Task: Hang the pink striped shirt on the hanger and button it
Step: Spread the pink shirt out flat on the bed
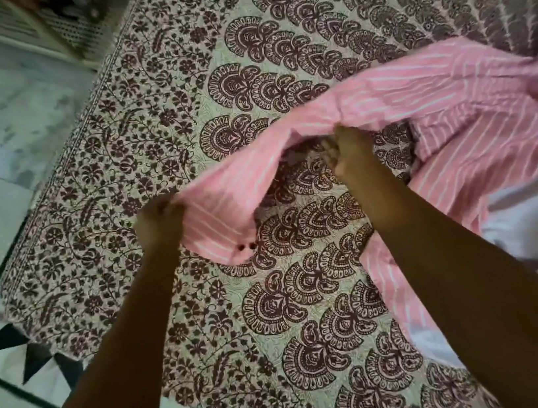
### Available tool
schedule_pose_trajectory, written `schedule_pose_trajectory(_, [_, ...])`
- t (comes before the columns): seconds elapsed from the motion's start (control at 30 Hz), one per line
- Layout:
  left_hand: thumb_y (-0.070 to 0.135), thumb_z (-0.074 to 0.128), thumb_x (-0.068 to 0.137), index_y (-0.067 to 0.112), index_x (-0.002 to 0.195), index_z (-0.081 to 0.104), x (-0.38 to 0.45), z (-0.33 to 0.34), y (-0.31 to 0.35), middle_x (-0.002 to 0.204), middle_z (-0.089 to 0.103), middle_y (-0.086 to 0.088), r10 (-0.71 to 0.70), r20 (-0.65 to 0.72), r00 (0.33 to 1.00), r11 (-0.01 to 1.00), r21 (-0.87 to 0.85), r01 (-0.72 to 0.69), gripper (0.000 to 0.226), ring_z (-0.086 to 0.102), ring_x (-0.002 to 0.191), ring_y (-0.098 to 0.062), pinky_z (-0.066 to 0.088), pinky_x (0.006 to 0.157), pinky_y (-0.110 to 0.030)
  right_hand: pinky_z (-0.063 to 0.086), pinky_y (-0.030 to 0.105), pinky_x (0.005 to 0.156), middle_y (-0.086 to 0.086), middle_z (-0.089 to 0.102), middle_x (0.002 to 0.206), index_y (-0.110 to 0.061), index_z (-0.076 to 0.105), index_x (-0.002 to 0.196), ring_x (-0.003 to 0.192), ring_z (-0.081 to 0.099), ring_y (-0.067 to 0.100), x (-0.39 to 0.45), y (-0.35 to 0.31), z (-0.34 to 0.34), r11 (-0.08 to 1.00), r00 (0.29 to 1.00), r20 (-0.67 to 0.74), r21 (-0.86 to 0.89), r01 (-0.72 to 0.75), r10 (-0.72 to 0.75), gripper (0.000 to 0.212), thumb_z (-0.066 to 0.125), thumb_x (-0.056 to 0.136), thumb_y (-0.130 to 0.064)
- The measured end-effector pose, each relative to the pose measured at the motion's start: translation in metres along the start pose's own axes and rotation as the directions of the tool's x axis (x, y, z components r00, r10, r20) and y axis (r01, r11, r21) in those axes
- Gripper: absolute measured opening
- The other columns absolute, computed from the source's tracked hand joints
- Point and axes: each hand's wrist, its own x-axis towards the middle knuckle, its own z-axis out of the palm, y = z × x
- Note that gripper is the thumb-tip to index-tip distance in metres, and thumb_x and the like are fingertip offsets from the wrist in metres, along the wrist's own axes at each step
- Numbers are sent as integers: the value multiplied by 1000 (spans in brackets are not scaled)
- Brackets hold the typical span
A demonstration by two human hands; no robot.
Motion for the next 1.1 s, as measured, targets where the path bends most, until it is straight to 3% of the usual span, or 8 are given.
schedule_pose_trajectory(0.1, [14,54,90,8,111,61,13,-19,-3,102,65,-9,-52,-136,989,995,-90,40,23,62,80,-19,58,60,-24,51,26,62,4,54,78,-13,45,100,65,55,13,-7,10,-32,994,992,-117,91,57,-46,9,39,96,-8])
schedule_pose_trajectory(0.23, [16,60,85,17,107,60,21,-15,-3,104,66,-3,-53,-143,988,919,381,104,22,61,92,-25,47,90,-43,43,17,41,-2,62,54,-11,48,100,47,56,8,-5,54,-80,985,992,-78,-147,91,-103,10,44,93,-7])
schedule_pose_trajectory(0.33, [17,57,84,15,100,63,7,2,3,104,67,-5,243,-172,955,867,479,-134,17,61,99,-27,43,88,-37,42,22,54,-6,67,60,-11,48,104,51,61,4,0,64,-97,975,998,40,-212,63,-56,10,46,95,-15])
schedule_pose_trajectory(0.43, [21,62,86,10,100,56,-29,23,15,86,64,1,366,259,894,837,328,-438,19,63,73,-16,50,57,-23,42,26,61,3,63,79,-10,54,90,67,59,12,-1,57,-101,961,993,121,-272,47,-14,12,46,96,-16])
schedule_pose_trajectory(0.53, [35,70,77,15,118,44,-56,39,3,113,56,-4,227,638,736,618,490,-615,53,60,95,-21,56,74,-37,41,25,61,3,62,81,-13,56,81,69,56,13,-4,51,-102,954,990,138,-300,19,23,19,45,96,-17])
schedule_pose_trajectory(0.73, [39,39,91,12,104,47,-56,47,0,90,63,-13,276,182,944,717,615,-329,31,63,78,-32,55,71,-48,43,18,55,1,66,85,-9,62,100,69,59,10,-2,23,-125,948,991,120,-306,86,-52,19,45,95,-16])
schedule_pose_trajectory(0.87, [41,70,77,16,128,44,-42,60,31,121,59,-3,-334,518,787,90,849,-520,62,58,111,-21,50,90,-37,39,18,49,-5,64,54,-15,59,69,47,53,5,3,-7,-145,963,988,50,-222,152,-145,25,51,91,-6])
schedule_pose_trajectory(1.1, [30,57,81,17,95,67,-37,202,195,103,68,-10,277,491,826,528,641,-558,22,64,99,-31,52,85,-37,47,31,67,9,64,75,-21,58,65,73,61,26,41,-106,-200,840,888,-54,-355,411,-457,22,54,82,-8])
